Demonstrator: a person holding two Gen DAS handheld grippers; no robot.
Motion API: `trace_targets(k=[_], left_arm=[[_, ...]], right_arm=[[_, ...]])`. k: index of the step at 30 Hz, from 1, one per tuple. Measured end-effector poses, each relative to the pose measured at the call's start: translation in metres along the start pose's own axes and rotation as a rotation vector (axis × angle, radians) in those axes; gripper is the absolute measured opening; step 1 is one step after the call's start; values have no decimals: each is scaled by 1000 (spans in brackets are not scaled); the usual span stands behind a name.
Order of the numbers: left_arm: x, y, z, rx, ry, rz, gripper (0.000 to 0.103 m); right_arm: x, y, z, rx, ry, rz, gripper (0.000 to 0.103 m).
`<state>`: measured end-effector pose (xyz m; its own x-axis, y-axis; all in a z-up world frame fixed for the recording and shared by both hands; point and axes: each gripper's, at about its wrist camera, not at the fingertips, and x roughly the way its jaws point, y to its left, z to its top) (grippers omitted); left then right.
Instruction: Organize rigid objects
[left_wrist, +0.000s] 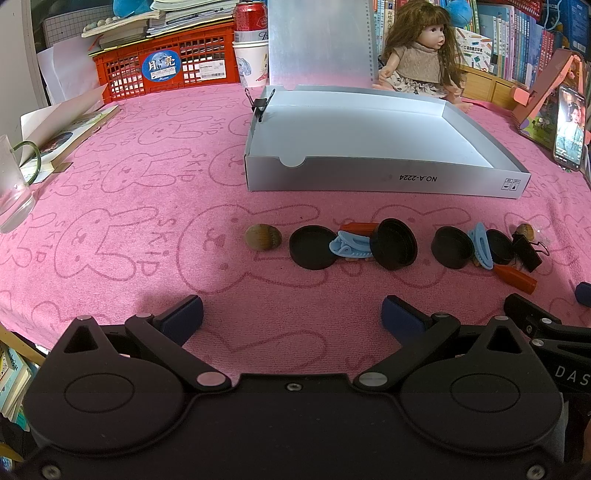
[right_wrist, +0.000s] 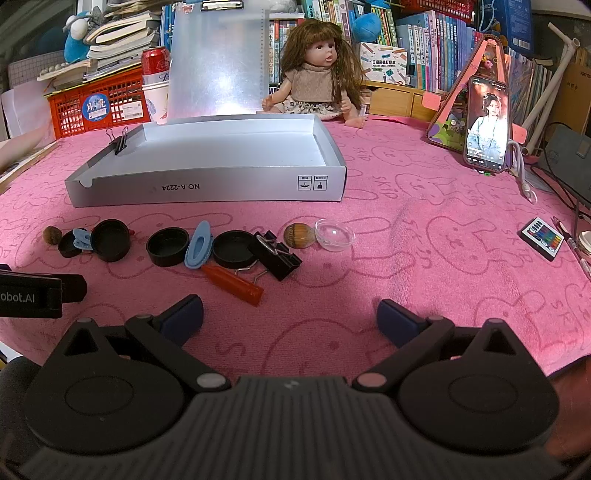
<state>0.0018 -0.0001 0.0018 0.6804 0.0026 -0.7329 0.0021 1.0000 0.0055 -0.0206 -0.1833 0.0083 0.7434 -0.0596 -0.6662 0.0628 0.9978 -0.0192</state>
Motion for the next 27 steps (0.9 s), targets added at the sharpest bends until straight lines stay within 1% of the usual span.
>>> trace_targets(k=[19,27], left_arm=[[1,2,1,0,-2,1,103],[-2,3,-7,-2,-34,3,103]], right_arm=[[-1,-3,0,4,-4,1,103],[-2,0,0,18,-4,-11,103]])
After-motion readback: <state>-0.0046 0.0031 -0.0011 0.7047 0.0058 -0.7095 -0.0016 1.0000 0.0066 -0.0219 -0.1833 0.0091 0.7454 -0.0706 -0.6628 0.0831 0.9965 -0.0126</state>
